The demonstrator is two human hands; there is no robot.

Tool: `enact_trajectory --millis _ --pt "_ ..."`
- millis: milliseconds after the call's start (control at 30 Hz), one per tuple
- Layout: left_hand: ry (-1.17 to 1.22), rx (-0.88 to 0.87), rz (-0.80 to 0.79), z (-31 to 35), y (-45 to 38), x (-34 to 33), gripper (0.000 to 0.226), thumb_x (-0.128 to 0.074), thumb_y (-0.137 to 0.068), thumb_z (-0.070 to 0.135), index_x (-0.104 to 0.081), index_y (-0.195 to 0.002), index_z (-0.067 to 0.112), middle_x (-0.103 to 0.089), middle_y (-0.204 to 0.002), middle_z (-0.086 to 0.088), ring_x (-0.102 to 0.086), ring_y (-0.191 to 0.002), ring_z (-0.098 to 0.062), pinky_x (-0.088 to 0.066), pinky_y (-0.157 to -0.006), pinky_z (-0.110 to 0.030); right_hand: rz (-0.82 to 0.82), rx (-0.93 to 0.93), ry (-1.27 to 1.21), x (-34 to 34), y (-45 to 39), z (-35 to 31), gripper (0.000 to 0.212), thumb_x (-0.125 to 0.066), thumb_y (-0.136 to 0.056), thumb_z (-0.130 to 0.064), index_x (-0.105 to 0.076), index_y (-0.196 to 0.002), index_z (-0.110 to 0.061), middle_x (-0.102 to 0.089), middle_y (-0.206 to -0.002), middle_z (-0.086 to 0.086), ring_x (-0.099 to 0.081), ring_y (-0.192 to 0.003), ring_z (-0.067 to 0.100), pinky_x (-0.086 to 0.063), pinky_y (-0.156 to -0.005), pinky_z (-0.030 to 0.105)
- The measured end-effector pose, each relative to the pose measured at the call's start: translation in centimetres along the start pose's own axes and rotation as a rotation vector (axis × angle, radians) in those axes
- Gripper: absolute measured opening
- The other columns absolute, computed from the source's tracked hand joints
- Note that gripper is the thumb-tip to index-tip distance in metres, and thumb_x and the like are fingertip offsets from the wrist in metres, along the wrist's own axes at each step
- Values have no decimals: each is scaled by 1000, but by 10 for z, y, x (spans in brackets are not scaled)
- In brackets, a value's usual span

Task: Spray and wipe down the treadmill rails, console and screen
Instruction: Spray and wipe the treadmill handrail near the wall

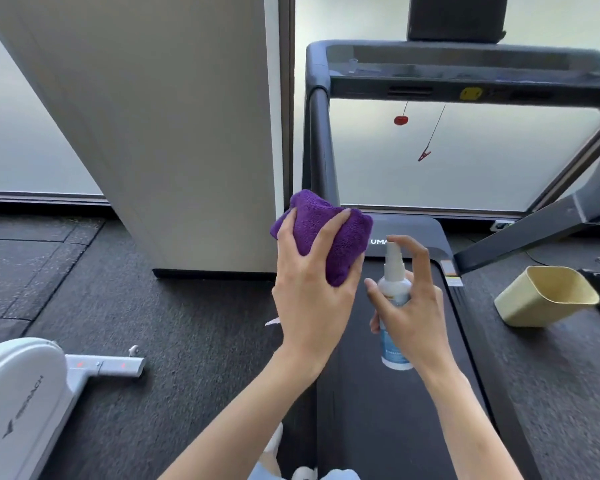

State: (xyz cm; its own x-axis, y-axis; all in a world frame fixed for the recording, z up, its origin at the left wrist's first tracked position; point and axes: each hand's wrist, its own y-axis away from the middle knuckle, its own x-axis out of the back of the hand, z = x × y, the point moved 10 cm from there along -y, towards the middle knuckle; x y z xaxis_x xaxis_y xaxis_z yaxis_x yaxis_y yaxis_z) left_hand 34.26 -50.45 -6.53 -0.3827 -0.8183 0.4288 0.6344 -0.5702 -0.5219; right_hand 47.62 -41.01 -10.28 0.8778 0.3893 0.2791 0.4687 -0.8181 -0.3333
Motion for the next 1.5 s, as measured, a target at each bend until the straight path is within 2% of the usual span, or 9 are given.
enact_trajectory --millis 200,367,500,700,900,1067,1167,1333,1500 --pt "205 25 -23 -14 8 3 55 -68 -83 43 -50 -135 40 -44 -138 5 -54 -115 -3 -43 -87 -9 -31 1 -8 -12 4 -9 59 -68 -90 -8 -41 -117 -52 -62 -65 4 -55 -37 28 -49 -39 25" --pt "533 209 -64 -58 29 7 57 -68 -84 38 -48 -137 32 -57 -132 14 -54 -123 -7 -41 -99 -21 54 53 143 1 35 -16 69 -71 -86 -6 -40 -122 -57 -57 -63 3 -55 -44 23 -54 -47 35" --pt "519 225 35 -83 39 40 50 -66 -84 38 -50 -130 50 -56 -135 10 -53 -125 -14 -41 -105 -35 125 116 322 12 75 -19 69 -75 -82 -7 -43 -128 -46 -49 -66 -19 -52 -51 10 -45 -52 14" --pt "548 235 45 -93 43 51 48 -63 -85 34 -49 -128 52 -55 -135 16 -52 -125 -7 -41 -107 -29 238 110 342 13 80 -21 64 -75 -77 8 -48 -121 -30 -44 -73 -27 -45 -53 -2 -36 -57 1" --pt "459 40 -47 -36 34 27 55 -61 -87 44 -42 -139 48 -42 -144 6 -41 -134 -13 -33 -107 -23 265 34 379 14 75 -16 67 -71 -83 -3 -40 -127 -43 -47 -66 -15 -51 -50 12 -41 -52 9" --pt "178 -73 5 -4 26 -4 45 -72 -84 32 -58 -127 36 -25 -154 -7 -33 -137 -15 -36 -105 -21 309 -77 354 18 87 -9 65 -71 -85 -6 -41 -126 -46 -57 -73 -7 -61 -51 28 -56 -52 44" --pt "254 -118 -46 -28 44 -8 52 -74 -81 17 -55 -126 34 -28 -154 -10 -40 -137 -18 -48 -98 -29 313 -104 355 17 97 -9 63 -70 -86 -6 -41 -125 -46 -56 -70 -2 -59 -49 29 -55 -51 46" --pt "311 -24 -148 -56 73 -17 51 -67 -85 35 -39 -127 44 -40 -143 -10 -54 -122 -27 -55 -85 -41 330 -143 361 15 122 -12 63 -71 -86 -7 -41 -124 -46 -56 -68 0 -59 -48 29 -55 -50 46" --pt "337 -87 -245 -34 51 -8 66 -71 -83 41 -32 -134 59 -32 -145 -5 -47 -127 -19 -48 -96 -30 346 -138 363 22 138 -22 63 -71 -86 -6 -41 -123 -47 -58 -68 3 -59 -49 30 -55 -52 45"
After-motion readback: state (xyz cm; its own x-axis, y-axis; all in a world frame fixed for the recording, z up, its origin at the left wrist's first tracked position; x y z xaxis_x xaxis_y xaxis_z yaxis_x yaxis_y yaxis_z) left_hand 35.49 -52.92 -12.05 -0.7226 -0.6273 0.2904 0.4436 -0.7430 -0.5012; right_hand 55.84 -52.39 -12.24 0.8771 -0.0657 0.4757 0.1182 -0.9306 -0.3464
